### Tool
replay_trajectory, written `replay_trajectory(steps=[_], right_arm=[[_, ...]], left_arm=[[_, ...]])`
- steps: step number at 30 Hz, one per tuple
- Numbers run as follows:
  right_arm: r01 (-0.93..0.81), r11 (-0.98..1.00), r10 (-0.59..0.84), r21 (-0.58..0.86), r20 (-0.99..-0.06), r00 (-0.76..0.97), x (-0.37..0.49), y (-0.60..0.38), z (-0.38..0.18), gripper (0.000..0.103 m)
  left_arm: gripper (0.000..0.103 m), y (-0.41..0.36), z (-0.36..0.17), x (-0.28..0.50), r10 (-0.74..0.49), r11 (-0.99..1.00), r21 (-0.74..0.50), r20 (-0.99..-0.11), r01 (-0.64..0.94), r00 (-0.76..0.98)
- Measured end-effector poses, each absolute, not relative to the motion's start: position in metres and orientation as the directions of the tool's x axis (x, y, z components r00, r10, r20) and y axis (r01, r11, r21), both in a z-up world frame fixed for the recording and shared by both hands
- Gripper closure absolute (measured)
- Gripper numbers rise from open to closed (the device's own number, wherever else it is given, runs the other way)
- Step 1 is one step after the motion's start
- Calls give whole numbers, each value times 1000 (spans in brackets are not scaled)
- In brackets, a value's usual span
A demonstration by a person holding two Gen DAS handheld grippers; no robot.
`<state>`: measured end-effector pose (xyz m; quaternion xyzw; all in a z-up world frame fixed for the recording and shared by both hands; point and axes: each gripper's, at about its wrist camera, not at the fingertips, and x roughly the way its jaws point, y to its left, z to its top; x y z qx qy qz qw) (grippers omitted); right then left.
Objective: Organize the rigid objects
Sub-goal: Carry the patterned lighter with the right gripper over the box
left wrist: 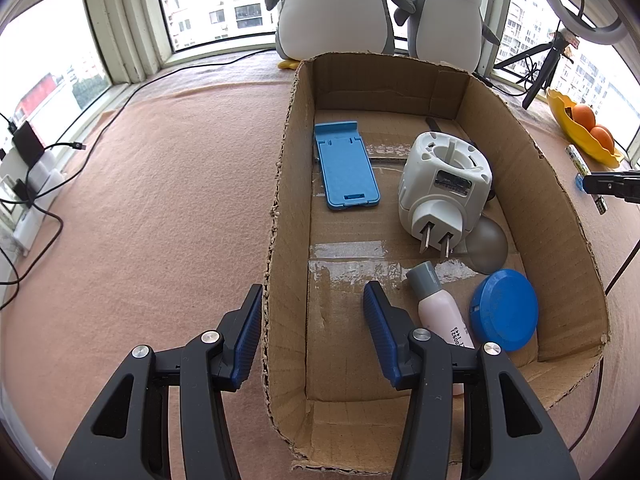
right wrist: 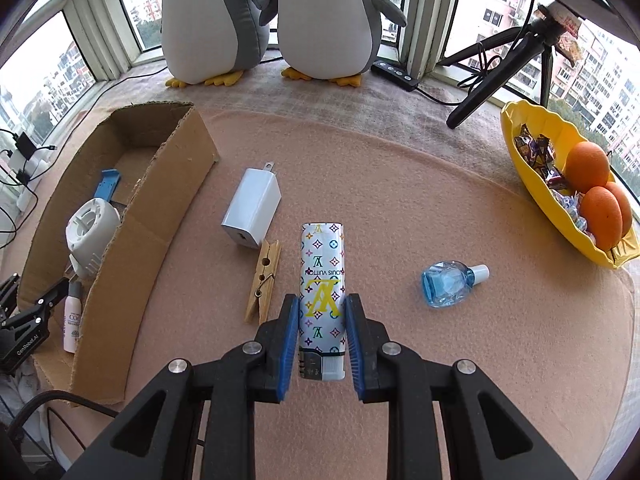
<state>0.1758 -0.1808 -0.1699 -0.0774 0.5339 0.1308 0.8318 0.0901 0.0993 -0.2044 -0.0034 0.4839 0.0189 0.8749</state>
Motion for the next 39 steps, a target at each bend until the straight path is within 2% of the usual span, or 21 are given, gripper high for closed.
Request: replay_trajectory(steps=[9,18,39], right_arm=[[-402,915,233,46,-871,431,164,-130,-135,82],[-447,891,297,82,-849,436,172,-82,-129,82],[-453,888,285,78,-867,408,201,-29,-155,82]], left_arm=[[53,99,-204,90,30,999,12,-847,-37,531],[53,99,-204,90,30,999,12,-847,-37,531],[53,99,-205,90,30,999,13,-847,-37,531]])
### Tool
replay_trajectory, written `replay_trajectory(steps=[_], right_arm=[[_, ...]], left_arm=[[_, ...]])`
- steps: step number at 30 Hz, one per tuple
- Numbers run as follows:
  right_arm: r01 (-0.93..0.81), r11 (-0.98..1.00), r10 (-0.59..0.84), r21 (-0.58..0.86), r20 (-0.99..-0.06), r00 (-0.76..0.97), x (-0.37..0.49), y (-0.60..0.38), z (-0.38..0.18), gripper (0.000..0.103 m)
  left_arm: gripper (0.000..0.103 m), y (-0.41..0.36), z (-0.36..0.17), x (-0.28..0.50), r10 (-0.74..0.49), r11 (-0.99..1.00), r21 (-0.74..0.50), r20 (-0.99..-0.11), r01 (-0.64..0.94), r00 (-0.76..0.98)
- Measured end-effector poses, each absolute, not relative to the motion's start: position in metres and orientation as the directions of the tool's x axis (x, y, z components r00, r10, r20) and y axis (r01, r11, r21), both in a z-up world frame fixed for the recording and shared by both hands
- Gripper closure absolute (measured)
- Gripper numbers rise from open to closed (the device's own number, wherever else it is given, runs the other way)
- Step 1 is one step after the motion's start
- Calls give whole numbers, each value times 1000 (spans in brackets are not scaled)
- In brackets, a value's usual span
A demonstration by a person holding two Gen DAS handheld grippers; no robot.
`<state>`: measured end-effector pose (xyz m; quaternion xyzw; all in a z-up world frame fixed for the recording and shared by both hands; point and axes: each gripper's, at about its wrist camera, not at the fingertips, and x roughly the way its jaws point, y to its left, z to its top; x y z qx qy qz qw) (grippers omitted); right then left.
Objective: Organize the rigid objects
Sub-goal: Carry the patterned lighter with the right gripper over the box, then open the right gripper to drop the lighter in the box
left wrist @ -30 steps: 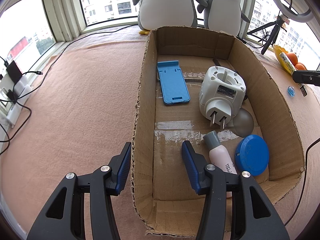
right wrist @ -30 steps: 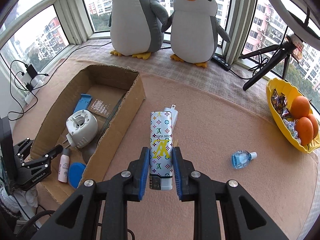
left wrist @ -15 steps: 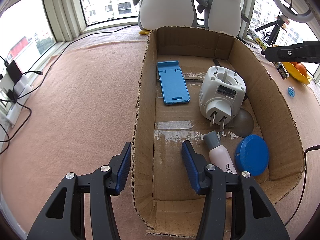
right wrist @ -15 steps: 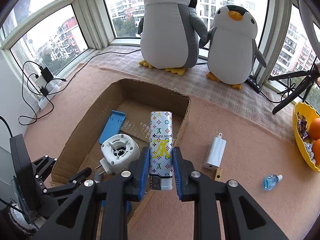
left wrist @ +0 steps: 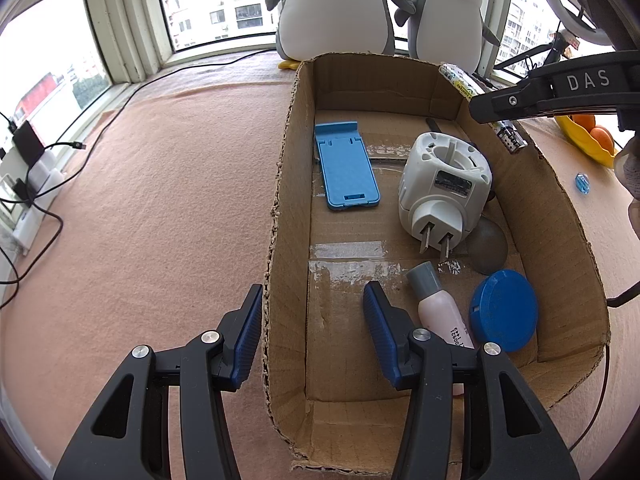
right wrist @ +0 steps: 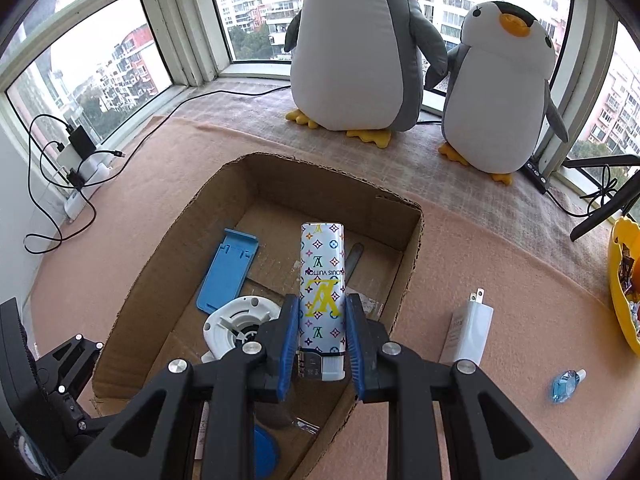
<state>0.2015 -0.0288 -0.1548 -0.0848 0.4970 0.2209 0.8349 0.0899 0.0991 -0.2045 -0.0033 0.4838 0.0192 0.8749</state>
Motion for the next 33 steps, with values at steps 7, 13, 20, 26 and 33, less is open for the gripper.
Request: replay_trajectory(steps=[7,13,20,26,33], right_arm=[[-451,889,275,72,-873,402,206,-25,-160,82],[-452,889,277,73,-873,402,209,-25,-161,82],[-452,891,269,52,-861,431,208,-25,-157,54],[-452,891,267,48,-860,435,208,-25,-154,48],[-447,893,269,52,-858,438,205,-29,-152,48]], left_arm=[[53,99,-205,90,30,999,13,-847,-37,531],[53,99,-205,90,31,999,13,-847,-37,531],[53,100,-205,90,32,999,14,-847,-38,531],[53,99,-205,90,32,999,14,-847,-38,531],[53,99,-205,90,32,999,14,-847,-38,531]])
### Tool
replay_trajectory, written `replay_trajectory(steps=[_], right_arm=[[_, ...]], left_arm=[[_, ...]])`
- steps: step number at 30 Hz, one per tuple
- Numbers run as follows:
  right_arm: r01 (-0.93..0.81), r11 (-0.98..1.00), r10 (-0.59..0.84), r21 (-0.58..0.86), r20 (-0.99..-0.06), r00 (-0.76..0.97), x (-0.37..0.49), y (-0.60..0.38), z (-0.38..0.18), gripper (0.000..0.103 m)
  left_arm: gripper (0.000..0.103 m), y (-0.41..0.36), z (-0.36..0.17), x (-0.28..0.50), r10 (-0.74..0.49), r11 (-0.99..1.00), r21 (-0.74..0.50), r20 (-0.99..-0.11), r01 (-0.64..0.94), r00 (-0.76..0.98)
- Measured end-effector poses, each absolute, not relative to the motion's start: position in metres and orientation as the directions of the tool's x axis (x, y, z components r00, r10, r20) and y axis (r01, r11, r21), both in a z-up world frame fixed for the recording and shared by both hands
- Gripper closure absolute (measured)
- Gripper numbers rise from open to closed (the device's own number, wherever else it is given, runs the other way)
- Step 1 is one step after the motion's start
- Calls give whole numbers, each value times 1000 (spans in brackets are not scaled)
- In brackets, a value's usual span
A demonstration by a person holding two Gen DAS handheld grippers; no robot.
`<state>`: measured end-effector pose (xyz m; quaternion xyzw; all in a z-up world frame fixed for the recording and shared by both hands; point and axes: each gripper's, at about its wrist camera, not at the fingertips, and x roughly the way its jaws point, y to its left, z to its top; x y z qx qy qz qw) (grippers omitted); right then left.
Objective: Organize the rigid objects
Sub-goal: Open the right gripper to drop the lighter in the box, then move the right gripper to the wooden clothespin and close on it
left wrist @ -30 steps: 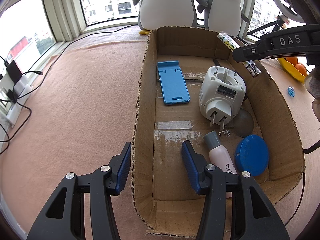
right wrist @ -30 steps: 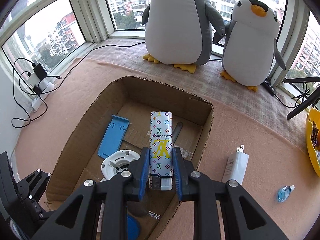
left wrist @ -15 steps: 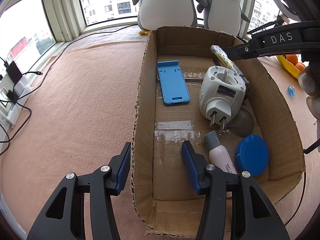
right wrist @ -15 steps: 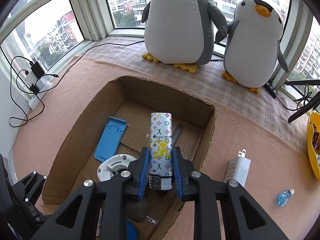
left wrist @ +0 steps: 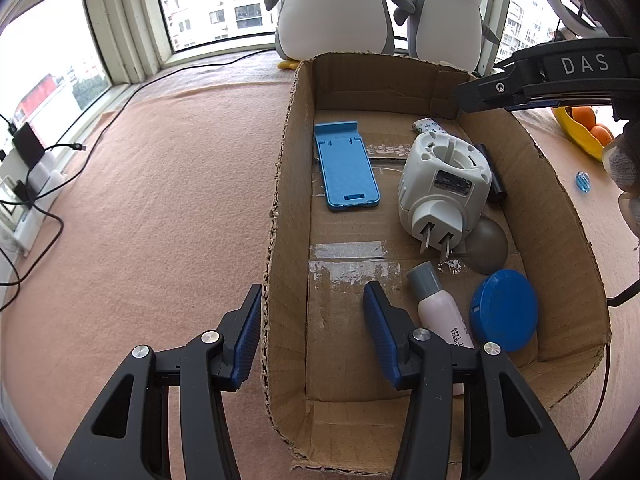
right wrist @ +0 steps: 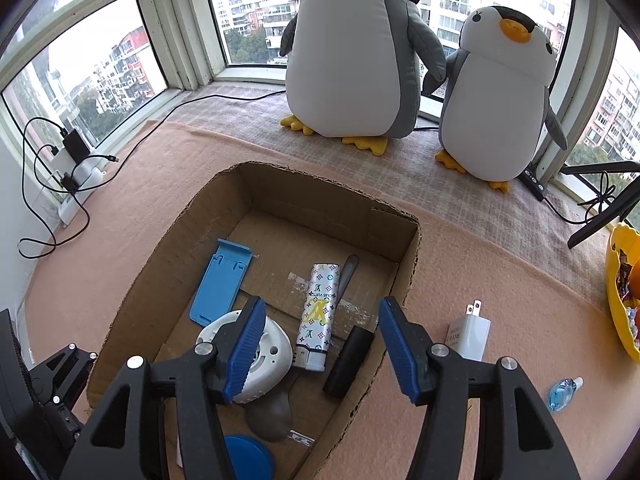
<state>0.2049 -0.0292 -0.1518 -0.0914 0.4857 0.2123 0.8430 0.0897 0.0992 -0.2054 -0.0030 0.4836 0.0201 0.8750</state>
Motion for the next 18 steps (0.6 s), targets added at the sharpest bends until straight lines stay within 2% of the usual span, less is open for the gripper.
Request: replay_trajectory(steps=[18], right_arm=[[-343,935,247,87,-854,457,198,-98,-140,48]], left_arm=[[53,101,-205,89,33,999,15,-846,-38,532]])
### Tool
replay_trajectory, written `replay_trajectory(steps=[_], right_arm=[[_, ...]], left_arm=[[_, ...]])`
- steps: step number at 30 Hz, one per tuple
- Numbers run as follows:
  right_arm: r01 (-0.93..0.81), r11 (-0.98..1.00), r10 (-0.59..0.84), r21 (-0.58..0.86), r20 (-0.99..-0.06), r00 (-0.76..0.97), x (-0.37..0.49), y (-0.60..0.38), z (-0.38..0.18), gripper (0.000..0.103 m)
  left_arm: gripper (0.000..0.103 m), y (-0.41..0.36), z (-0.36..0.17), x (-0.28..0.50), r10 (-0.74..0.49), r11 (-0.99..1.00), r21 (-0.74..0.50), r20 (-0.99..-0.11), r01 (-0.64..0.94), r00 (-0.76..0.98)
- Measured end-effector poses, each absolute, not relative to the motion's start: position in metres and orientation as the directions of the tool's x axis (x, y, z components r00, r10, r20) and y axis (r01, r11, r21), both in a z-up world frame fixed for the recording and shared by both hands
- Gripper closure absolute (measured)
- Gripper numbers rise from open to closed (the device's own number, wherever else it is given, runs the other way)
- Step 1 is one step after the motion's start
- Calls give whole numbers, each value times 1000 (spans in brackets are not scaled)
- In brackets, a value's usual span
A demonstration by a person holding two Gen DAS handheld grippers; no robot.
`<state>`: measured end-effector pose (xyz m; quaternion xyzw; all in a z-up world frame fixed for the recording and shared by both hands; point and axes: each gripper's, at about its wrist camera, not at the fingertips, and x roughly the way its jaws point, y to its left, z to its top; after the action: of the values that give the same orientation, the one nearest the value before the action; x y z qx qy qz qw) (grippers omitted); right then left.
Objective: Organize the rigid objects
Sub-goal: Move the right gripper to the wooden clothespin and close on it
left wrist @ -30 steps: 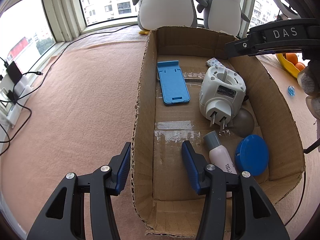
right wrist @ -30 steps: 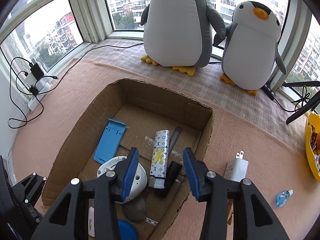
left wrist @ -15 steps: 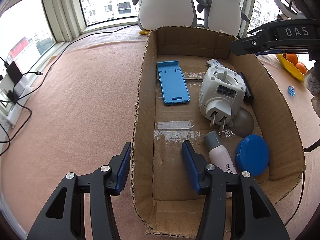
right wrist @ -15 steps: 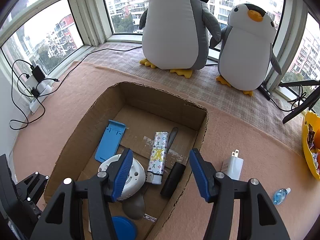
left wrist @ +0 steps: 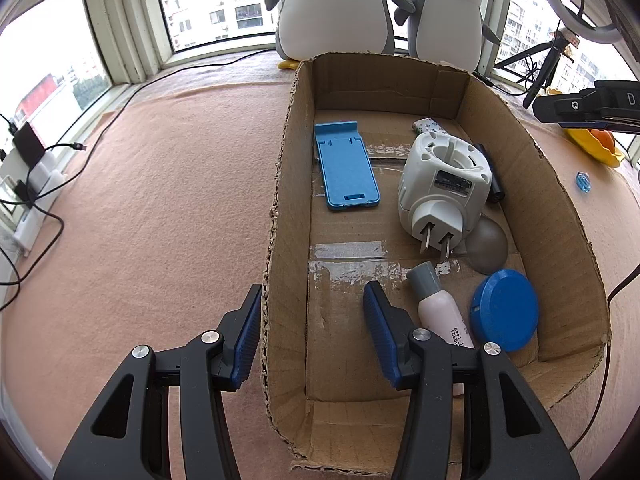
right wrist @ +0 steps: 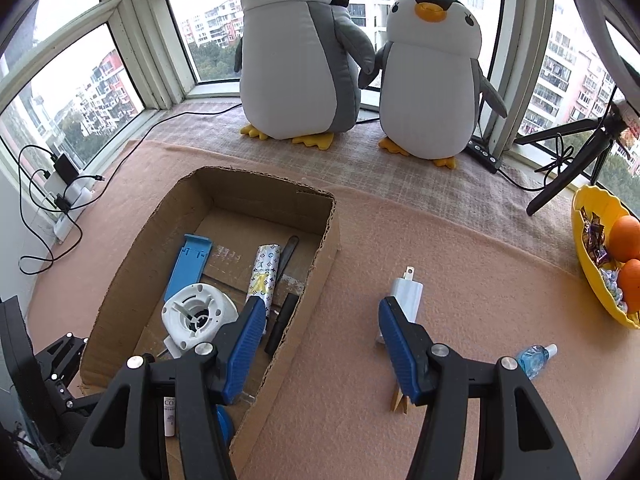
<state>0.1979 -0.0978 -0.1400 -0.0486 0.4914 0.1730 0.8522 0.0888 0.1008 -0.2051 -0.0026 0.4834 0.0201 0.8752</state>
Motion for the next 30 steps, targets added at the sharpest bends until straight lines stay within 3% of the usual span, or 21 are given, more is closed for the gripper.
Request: replay_trajectory(steps=[10,20,30], right_arm=[[-215,971,193,106,-877,440,195,-166,-152,48],[-214,971,183,104,-902,390,188,-182,-175,48],[-274,959,165,77,-934,316,191,-156,-201,67]], left_arm=[[53,101,-205,89,33,999,15,-846,-38,532],[53,100,-205,89,33,999,15,-846,-38,532],[53,100,-205,89,33,999,15,-846,-38,532]])
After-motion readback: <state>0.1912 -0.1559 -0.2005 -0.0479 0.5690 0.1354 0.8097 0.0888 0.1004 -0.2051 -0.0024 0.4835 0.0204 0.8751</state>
